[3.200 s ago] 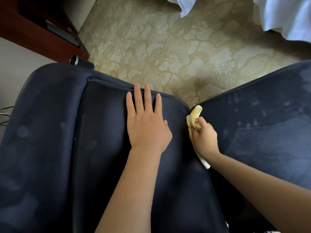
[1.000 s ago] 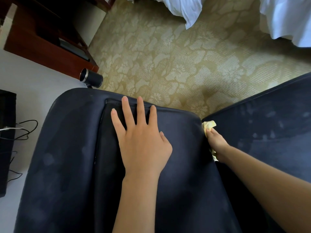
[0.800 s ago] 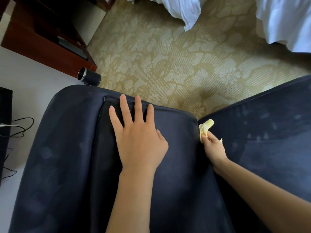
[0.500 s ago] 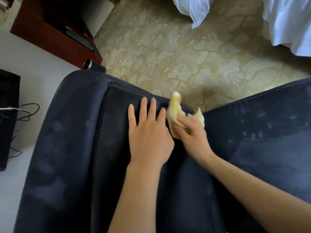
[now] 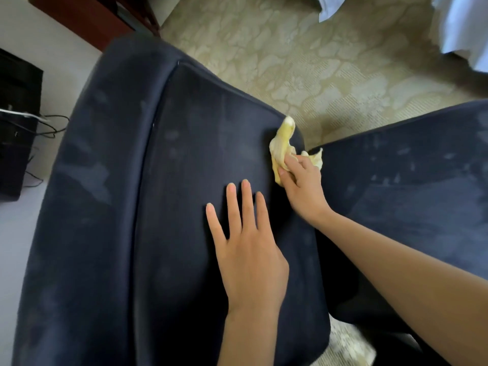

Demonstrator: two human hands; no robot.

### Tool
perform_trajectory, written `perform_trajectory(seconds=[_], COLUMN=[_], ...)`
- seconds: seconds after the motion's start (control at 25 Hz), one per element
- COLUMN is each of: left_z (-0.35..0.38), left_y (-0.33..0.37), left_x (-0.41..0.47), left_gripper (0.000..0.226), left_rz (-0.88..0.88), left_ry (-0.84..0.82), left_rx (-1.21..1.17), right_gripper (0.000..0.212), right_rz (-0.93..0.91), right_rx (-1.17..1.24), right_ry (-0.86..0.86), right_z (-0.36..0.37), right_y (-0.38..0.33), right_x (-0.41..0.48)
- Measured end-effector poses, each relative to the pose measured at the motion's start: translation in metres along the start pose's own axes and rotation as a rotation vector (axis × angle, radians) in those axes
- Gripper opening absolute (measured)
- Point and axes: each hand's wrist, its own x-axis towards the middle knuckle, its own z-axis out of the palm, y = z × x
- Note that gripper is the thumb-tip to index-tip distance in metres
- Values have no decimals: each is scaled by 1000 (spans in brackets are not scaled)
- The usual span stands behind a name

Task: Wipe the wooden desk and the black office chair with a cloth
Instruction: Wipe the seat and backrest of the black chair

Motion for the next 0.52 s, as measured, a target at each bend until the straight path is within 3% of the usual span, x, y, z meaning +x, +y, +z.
perform_trajectory(seconds=[0.08, 0.2, 0.4, 0.52], left_z=[4, 9, 18, 27], left_y=[5, 10, 19, 27], left_x=[-24, -60, -118, -143], left_gripper=[68, 68, 65, 62], left_rz=[1, 24, 28, 22], left_ry=[-6, -39, -35, -51], left_rx=[9, 58, 107, 106], right_gripper=[20, 10, 25, 17], right_rz=[85, 211, 430, 413], right_rx=[2, -10, 110, 129], right_ry=[0, -46, -93, -80], right_z=[1, 2, 1, -2], right_y=[13, 30, 42, 42], right_x=[-28, -73, -154, -203])
